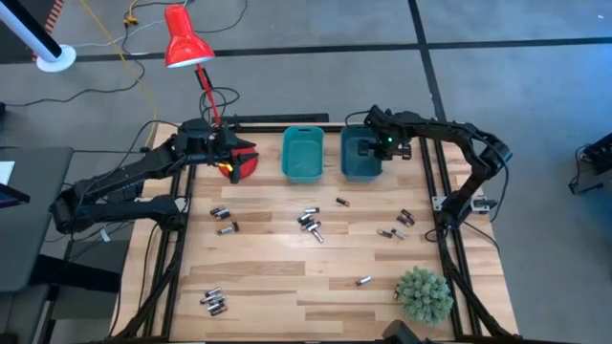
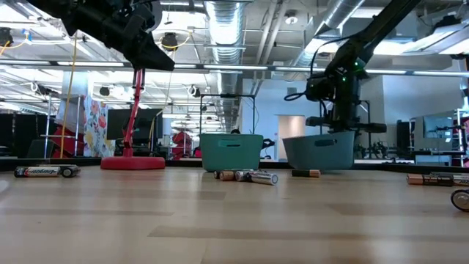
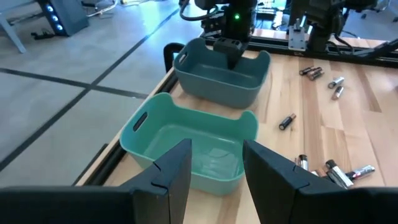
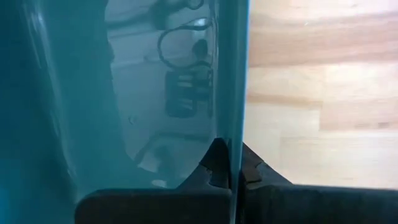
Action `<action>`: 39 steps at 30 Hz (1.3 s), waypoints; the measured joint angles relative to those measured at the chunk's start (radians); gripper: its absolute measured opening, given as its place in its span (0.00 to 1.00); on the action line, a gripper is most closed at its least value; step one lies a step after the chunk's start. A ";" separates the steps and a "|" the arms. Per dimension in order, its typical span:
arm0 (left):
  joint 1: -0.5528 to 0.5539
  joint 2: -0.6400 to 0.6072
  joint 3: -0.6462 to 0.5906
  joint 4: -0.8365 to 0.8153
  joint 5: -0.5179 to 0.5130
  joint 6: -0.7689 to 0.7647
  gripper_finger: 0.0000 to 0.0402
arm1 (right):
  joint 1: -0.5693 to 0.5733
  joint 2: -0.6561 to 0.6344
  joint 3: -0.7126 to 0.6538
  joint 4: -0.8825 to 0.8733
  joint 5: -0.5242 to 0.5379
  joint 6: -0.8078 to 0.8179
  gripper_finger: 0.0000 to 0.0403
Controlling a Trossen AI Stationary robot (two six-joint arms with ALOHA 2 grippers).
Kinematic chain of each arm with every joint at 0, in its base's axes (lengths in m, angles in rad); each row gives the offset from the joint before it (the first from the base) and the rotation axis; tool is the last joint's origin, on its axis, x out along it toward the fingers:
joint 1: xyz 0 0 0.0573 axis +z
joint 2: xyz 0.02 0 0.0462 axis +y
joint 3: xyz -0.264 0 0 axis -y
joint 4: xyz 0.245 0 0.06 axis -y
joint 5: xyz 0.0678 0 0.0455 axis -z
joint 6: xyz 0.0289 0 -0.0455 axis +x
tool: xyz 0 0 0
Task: Sort batteries
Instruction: Adjust the blue bin beside the green bin
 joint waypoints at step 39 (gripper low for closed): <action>0.000 0.000 0.000 -0.003 -0.064 -0.003 0.34 | 0.064 0.046 0.000 0.096 -0.001 0.003 0.21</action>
